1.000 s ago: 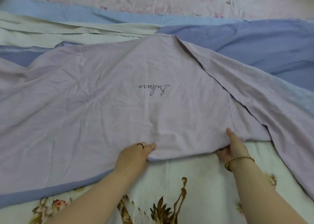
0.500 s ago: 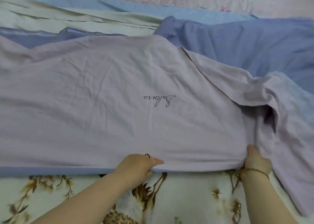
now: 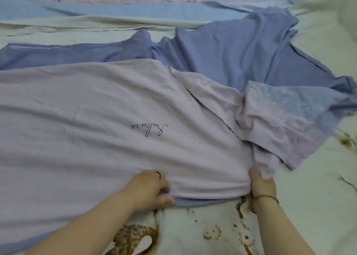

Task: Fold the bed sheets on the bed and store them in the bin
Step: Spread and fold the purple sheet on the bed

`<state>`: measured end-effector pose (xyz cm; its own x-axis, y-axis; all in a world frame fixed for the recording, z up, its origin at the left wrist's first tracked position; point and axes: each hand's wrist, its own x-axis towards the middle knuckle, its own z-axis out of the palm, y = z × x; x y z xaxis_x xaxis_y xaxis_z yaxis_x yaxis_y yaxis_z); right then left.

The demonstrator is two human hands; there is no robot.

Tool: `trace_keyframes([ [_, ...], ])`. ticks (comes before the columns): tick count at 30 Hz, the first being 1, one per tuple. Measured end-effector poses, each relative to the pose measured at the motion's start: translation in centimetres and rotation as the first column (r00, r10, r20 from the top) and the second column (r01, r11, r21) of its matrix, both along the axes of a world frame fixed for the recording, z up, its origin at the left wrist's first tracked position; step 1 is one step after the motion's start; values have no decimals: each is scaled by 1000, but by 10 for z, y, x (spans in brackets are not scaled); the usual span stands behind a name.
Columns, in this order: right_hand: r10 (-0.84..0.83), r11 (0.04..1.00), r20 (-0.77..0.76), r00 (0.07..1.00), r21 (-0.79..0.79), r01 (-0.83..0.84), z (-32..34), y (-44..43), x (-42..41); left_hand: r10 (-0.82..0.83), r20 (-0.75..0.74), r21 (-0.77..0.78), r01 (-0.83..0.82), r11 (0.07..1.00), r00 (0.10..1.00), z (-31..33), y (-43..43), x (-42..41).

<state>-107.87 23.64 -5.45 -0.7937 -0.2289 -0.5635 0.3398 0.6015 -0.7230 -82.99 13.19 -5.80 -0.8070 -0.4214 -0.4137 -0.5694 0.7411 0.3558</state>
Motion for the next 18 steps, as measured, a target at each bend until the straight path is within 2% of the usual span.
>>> trace_keyframes([
  [2,21,999,51,998,-37,-19,-1,5,-6,40,-66,-69,-44,997,997,1,-5,-9],
  [5,-48,989,140,989,-135,67,5,16,-25,104,-134,-162,-125,979,986,6,-4,-30],
  [8,-103,947,224,969,-276,165,11,19,-53,130,-94,-50,-135,990,987,11,-5,-56],
  [9,-134,931,242,961,-301,205,11,17,-63,146,-99,-94,-155,983,984,10,-5,-65],
  [10,-171,914,257,951,-320,251,7,15,-76,188,-105,-46,-193,980,977,12,-7,-76],
  [12,-242,869,292,925,-359,340,5,8,-102,193,-146,-112,-210,971,970,14,-9,-105],
  [13,-266,855,294,918,-367,366,1,5,-115,224,-148,-86,-239,967,963,17,-9,-120],
  [16,-270,871,267,925,-342,353,-10,1,-159,292,-95,-7,-293,956,952,17,-3,-175],
  [17,-208,908,268,941,-305,287,-9,1,-178,294,-74,-13,-296,955,953,26,-1,-202],
  [18,-127,939,295,947,-271,211,-8,2,-188,286,-133,-32,-292,956,949,27,-1,-219],
])
